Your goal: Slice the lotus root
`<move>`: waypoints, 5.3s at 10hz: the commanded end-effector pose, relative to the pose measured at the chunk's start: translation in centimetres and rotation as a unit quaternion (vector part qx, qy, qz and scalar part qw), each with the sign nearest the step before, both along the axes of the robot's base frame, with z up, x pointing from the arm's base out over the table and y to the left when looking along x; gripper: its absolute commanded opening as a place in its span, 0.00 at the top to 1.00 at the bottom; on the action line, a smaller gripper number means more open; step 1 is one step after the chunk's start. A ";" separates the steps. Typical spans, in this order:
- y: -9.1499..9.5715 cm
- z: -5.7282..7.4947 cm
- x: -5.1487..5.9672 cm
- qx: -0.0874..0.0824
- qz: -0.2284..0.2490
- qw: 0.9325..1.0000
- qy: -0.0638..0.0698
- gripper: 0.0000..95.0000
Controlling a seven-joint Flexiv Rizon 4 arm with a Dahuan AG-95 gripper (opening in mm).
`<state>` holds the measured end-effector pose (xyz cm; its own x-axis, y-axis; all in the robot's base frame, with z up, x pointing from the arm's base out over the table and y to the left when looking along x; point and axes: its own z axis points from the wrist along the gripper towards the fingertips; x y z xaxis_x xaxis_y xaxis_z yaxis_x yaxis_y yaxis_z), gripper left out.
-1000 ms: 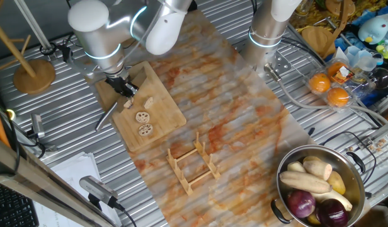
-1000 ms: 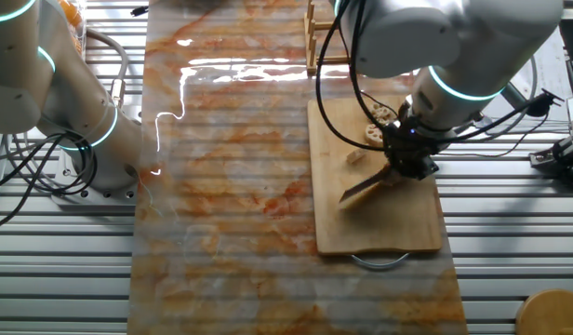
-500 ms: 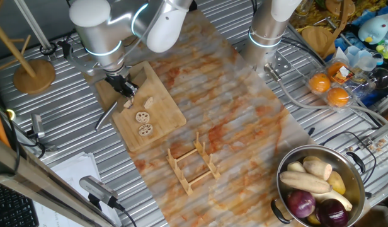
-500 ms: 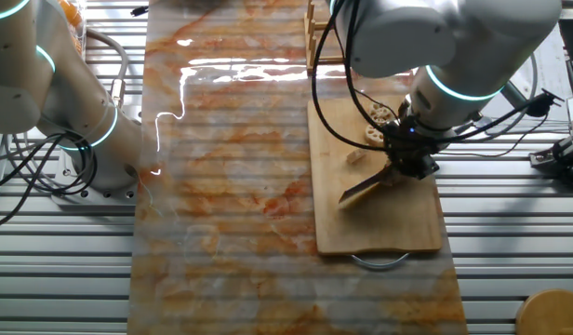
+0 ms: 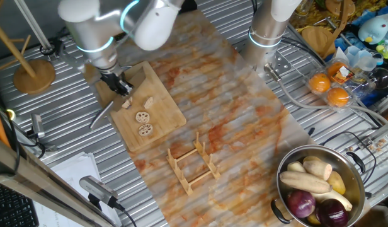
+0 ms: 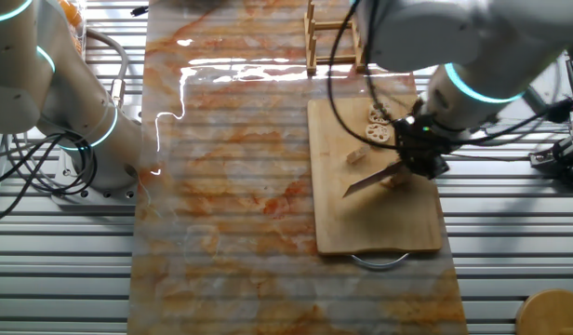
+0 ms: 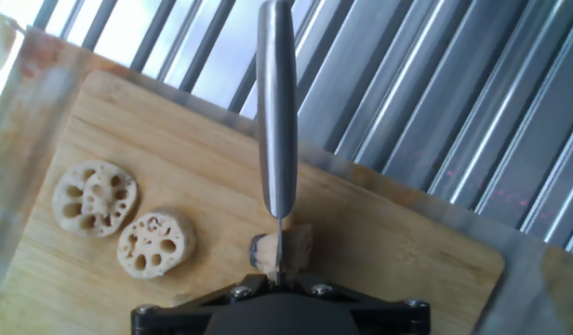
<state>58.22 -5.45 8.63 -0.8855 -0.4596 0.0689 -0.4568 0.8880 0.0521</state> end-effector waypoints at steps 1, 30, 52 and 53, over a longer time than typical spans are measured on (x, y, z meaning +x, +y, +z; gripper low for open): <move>0.0 -0.1 0.0 0.001 0.003 1.000 -0.003 1.00; 1.0 -1.1 -2.0 -0.021 0.013 0.999 -0.037 1.00; -0.9 -6.0 -1.2 -0.022 0.032 0.999 -0.037 1.00; -0.9 -6.0 -1.2 -0.022 0.032 0.999 -0.037 1.00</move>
<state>57.28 -6.23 5.21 -0.8575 -0.5132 0.0358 -0.5138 0.8578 -0.0125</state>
